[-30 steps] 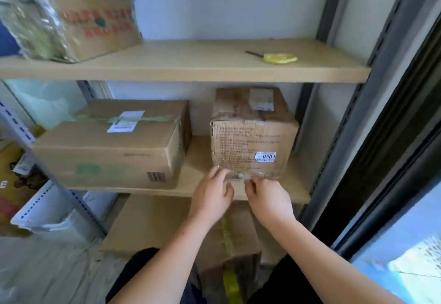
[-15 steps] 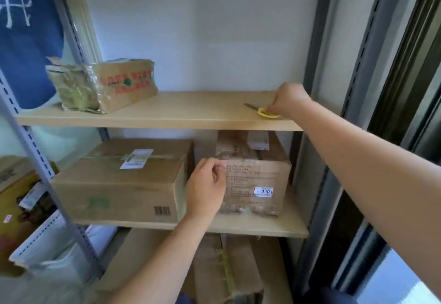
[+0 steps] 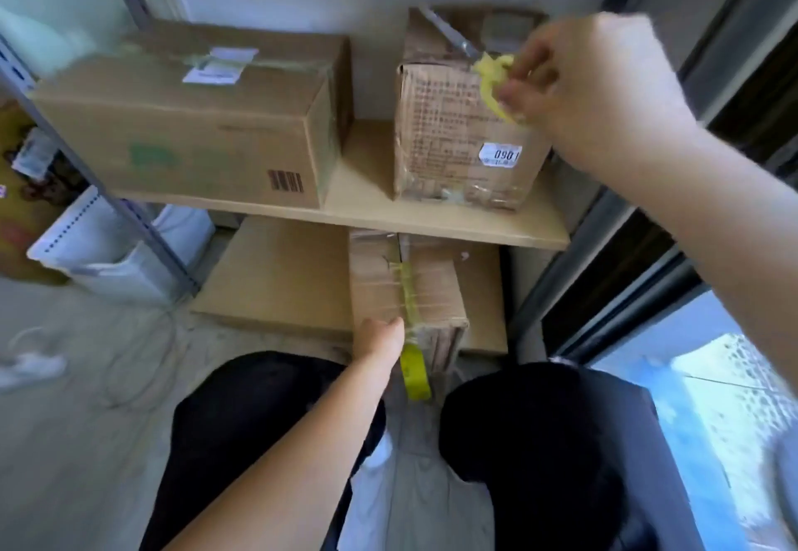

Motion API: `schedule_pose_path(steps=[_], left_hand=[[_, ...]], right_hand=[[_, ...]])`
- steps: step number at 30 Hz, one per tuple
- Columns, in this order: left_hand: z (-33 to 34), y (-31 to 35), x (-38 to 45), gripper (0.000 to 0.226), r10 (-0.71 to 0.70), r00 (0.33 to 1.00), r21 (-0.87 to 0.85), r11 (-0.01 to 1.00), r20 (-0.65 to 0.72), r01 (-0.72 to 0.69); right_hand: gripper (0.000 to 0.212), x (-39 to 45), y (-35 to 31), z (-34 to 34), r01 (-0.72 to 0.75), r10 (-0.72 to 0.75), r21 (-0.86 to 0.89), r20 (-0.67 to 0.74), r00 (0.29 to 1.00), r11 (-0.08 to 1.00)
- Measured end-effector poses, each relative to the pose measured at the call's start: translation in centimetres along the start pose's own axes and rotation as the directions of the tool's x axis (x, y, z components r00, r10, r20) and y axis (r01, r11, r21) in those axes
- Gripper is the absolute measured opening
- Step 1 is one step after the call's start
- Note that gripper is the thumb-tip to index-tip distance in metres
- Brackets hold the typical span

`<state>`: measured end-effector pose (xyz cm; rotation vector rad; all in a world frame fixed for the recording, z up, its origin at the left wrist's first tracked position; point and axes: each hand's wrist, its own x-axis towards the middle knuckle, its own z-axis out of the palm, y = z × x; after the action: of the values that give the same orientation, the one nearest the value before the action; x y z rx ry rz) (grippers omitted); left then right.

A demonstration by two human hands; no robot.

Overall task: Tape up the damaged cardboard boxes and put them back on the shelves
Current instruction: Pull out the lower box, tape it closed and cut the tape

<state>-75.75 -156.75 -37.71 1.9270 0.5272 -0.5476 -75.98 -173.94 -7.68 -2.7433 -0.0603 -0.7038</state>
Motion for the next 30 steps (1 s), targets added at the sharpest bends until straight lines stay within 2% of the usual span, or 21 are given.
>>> schedule_pose_path(steps=[2,4,6,7,9,12,15,18,21,23,26,30], left_hand=[[2.1,-3.2,1.1,0.040,-0.105,0.994,-0.063,0.992,0.039,0.108],[3.7,-5.0,2.0,0.045,-0.094,0.996,-0.084,0.992,-0.006,0.093],[4.6,-5.7,2.8,0.045,-0.046,0.993,-0.082,0.996,-0.106,0.037],[5.0,-5.7,3.1,0.043,-0.014,0.988,-0.065,0.998,-0.151,0.004],[5.9,-5.8,3.8,0.043,0.014,0.991,-0.072,0.997,-0.135,-0.024],[7.1,-6.1,4.4,0.042,-0.073,0.997,-0.297,0.953,-0.019,0.064],[8.0,-6.7,4.8,0.037,-0.163,0.984,-0.534,0.826,0.077,0.179],[8.6,-7.3,5.0,0.037,-0.223,0.962,-0.533,0.801,0.158,0.273],[8.4,-7.2,5.0,0.031,-0.196,0.954,-0.533,0.795,0.226,0.289],[7.7,-6.8,4.7,0.022,-0.177,0.946,-0.548,0.779,0.271,0.303],[6.3,-6.4,3.3,0.017,-0.138,0.915,-0.579,0.736,0.379,0.351],[5.3,-6.9,1.6,0.030,-0.049,0.919,-0.616,0.727,0.392,0.302]], right_hand=[[0.019,-4.4,1.5,5.8,-0.098,0.068,0.089,0.291,0.954,0.991],[0.019,-8.2,3.7,12.0,-0.223,0.135,0.095,0.552,0.823,0.970],[0.019,-10.7,6.0,17.0,-0.323,0.179,0.093,0.675,0.715,0.942],[0.019,-11.3,6.9,18.9,-0.349,0.195,0.083,0.698,0.689,0.933],[0.020,-11.7,7.9,21.8,-0.310,0.174,0.049,0.740,0.650,0.950],[0.022,-11.5,8.8,24.2,-0.165,0.060,0.037,0.835,0.546,0.986],[0.015,-10.7,9.4,24.3,-0.075,-0.011,0.049,0.898,0.439,0.996],[0.024,-10.2,10.2,24.0,-0.060,0.020,0.000,0.941,0.339,0.998],[0.031,-10.1,10.8,23.8,-0.020,0.119,-0.117,0.976,0.181,0.993],[0.037,-10.1,11.1,23.9,0.010,0.171,-0.173,0.980,0.100,0.985],[0.049,-10.3,11.7,24.2,-0.043,0.231,-0.230,0.972,0.038,0.972],[0.036,-10.4,12.8,25.0,-0.137,0.253,-0.249,0.967,0.010,0.959]])
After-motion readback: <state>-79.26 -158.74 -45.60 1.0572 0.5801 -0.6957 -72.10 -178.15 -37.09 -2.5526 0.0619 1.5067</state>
